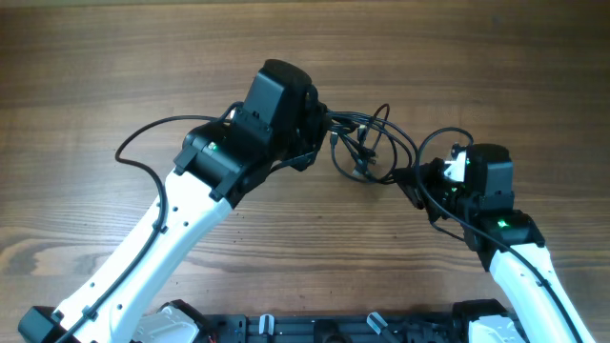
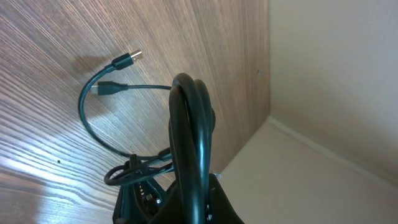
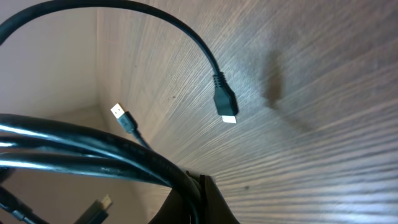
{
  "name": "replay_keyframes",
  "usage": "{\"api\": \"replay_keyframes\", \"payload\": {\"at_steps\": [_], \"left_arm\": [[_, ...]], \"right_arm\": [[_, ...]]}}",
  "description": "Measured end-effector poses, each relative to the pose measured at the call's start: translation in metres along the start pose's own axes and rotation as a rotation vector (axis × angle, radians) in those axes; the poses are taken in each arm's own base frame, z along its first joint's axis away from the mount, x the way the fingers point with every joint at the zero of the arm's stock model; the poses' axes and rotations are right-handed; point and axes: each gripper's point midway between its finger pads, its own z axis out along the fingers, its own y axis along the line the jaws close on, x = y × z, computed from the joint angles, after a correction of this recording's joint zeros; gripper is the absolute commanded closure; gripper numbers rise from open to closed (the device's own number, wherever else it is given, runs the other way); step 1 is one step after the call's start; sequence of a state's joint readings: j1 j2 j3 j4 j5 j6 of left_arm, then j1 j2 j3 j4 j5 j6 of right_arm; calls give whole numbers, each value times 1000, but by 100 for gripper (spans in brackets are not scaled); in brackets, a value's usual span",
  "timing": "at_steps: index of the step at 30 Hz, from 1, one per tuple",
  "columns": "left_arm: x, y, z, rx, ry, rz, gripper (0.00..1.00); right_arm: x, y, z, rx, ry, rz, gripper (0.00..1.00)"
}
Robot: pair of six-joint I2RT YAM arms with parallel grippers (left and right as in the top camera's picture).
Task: Untangle cables
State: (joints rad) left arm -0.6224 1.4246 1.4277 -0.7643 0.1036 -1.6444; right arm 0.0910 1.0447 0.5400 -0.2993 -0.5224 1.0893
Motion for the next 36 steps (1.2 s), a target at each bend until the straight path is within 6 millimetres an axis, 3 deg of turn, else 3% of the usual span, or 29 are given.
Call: {"api": "replay_keyframes", "payload": {"at_steps": [10,15,21,23,27,36], "left_arm": [[3,1,0,-5,20,-1,96],[6,2,0,-8,37,0,96],[7,3,0,-13,43,3,96],[7,3,0,-13,43,5,96],[2,2,0,-9,18,32,96],[-6,1,0,-4,-22,69,96]], "right_arm": [[-25,-24,-3,148,-141,-242,96],[-41,-37,-10,249,-225,-301,87],[-54,-49,-17,340,-292,-366,85],[-56,-50,-19,358,-303,-391,76],[-64,-58,-25,414,-343,-404,29],[-66,-60,-26,425,-349,-403,0]]}}
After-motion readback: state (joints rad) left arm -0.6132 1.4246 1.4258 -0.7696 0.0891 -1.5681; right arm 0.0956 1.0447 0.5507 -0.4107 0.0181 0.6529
